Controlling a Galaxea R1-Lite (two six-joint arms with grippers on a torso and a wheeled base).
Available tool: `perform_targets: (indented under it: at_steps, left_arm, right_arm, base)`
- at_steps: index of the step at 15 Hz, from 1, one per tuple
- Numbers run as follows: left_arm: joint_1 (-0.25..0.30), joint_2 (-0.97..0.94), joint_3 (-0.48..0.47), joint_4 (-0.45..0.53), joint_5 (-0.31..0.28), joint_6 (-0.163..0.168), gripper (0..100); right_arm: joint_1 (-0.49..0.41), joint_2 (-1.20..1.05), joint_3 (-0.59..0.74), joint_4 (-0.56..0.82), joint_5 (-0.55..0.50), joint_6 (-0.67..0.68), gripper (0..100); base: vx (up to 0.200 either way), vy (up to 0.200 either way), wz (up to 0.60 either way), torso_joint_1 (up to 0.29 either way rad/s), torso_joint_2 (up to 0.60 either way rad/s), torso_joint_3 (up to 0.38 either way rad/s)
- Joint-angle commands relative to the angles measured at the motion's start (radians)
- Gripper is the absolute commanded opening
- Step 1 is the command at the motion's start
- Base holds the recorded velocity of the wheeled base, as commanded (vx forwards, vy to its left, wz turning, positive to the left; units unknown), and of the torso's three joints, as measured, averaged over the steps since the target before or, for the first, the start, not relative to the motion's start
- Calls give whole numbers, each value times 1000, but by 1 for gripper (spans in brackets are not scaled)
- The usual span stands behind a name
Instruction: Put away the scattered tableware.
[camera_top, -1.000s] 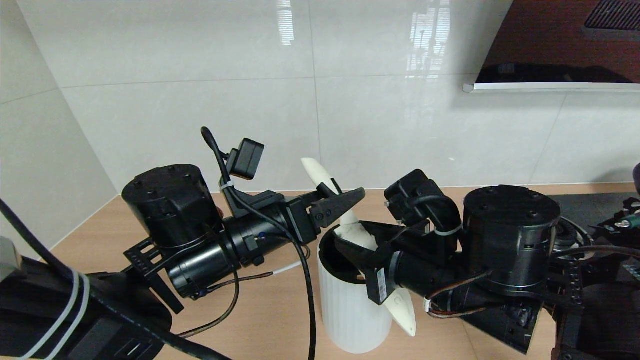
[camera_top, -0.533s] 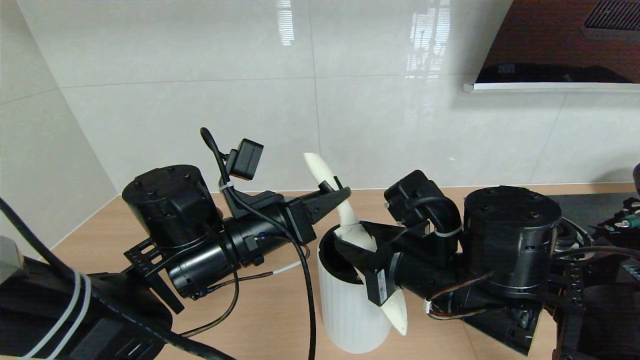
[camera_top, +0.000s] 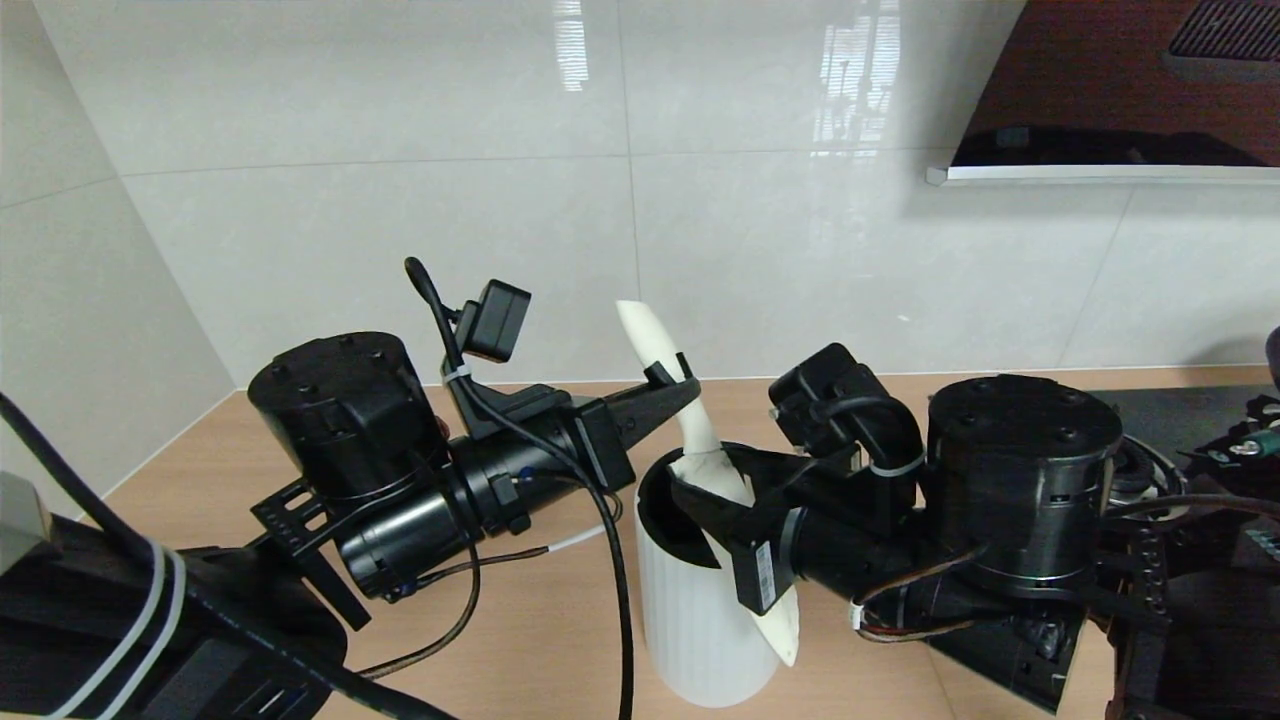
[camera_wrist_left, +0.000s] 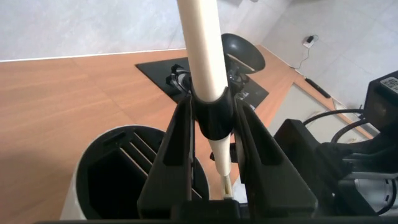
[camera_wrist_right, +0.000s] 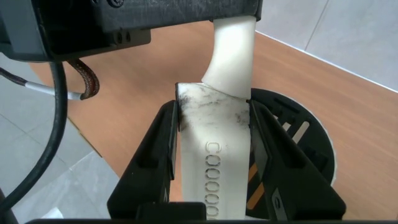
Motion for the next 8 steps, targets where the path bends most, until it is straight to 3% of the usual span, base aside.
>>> perform_targets:
  at_steps: [1, 4, 5, 8]
  left_arm:
    - [-1, -2, 0, -5, 0, -2, 0]
    - [-1, -4, -2, -13, 0, -3, 0]
    - [-1, -4, -2, -13, 0, -3, 0]
    - [-1, -9, -2, -14, 0, -5, 0]
  right_arm:
    - [1, -3, -1, -1, 0, -1, 0]
    - [2, -4, -1, 0, 0, -1, 0]
    - [2, -4, -1, 0, 0, -1, 100]
    - [7, -4, -1, -1, 1, 1, 100]
  base:
    - [0, 0, 0, 0, 0, 0]
    - [0, 0, 0, 0, 0, 0]
    - [0, 0, 0, 0, 0, 0]
    - [0, 0, 0, 0, 0, 0]
